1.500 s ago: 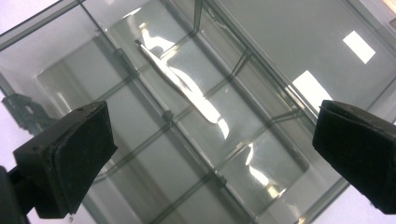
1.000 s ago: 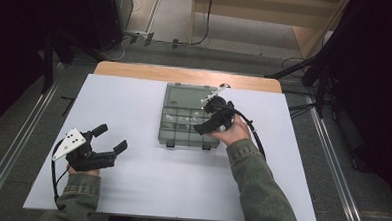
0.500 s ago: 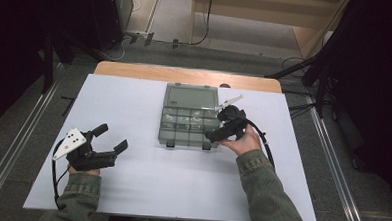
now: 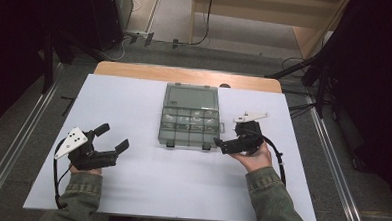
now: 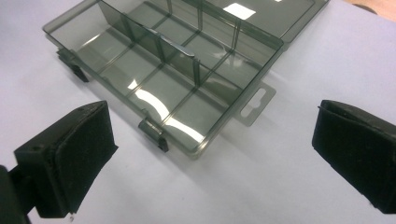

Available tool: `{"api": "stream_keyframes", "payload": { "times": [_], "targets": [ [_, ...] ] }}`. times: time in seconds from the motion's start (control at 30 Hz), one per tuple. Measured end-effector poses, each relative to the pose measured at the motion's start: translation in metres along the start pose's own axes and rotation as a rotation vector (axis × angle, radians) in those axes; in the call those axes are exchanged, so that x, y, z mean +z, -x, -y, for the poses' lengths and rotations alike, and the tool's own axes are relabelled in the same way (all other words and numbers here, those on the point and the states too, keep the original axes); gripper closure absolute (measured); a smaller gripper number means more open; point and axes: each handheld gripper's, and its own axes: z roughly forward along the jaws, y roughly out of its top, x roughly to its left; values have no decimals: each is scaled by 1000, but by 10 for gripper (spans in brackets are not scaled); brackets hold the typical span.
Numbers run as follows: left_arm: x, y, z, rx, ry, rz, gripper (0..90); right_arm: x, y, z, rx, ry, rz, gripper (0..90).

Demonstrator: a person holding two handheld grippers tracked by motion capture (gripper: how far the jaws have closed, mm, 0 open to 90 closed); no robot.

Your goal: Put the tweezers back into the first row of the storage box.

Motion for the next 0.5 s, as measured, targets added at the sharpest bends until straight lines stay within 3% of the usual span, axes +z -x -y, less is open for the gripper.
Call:
{"api": "stream_keyframes", "payload": {
  "times": [0.1, 0.17, 0.2, 0.27, 0.37, 0.5],
  "targets": [
    [-1, 0, 0, -1, 0, -1, 57, -6, 1, 8, 24, 51, 0, 0],
    [-1, -1, 0, 0, 0, -1, 57, -9, 1, 12, 46, 51, 3, 0],
    [-1, -1, 0, 0, 0, -2, 57, -11, 1, 14, 41, 59, 16, 2],
    [0, -1, 0, 4, -3, -5, 57, -16, -1, 22, 37, 133, 27, 16],
    [0, -1, 0, 12, -7, -13, 57, -20, -3, 32, 32, 177, 19, 10],
    [-1, -1, -1, 11, -4, -13, 57, -25, -3, 38, 23, 192, 16, 0]
  ]
}}
